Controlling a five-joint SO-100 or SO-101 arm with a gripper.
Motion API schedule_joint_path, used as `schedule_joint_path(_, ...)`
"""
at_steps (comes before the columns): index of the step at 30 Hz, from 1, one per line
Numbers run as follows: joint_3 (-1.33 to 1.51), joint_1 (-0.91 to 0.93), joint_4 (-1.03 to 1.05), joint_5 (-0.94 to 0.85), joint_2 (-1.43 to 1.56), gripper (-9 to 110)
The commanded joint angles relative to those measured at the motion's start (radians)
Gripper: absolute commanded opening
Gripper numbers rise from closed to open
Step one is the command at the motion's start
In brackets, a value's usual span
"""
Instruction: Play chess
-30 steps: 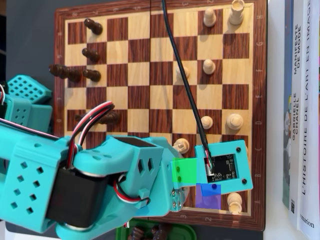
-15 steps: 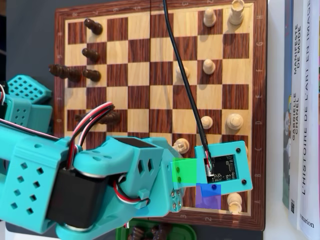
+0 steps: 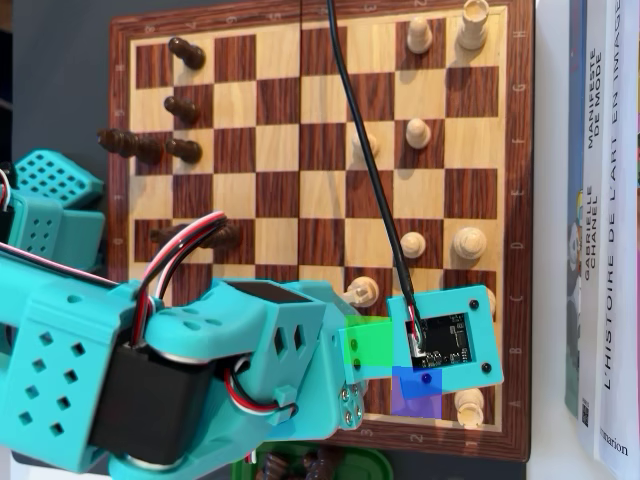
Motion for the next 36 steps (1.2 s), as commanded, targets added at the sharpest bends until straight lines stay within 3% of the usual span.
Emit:
schedule_joint_path(1,-0.032,0.018,0.002,-0.005,0.034,3)
schedule_joint_path(16,0.169,0.061,0.031,-0.002,0.373,3)
schedule_joint_path(36,0.295,0.422,0.044,-0.118,0.451,3)
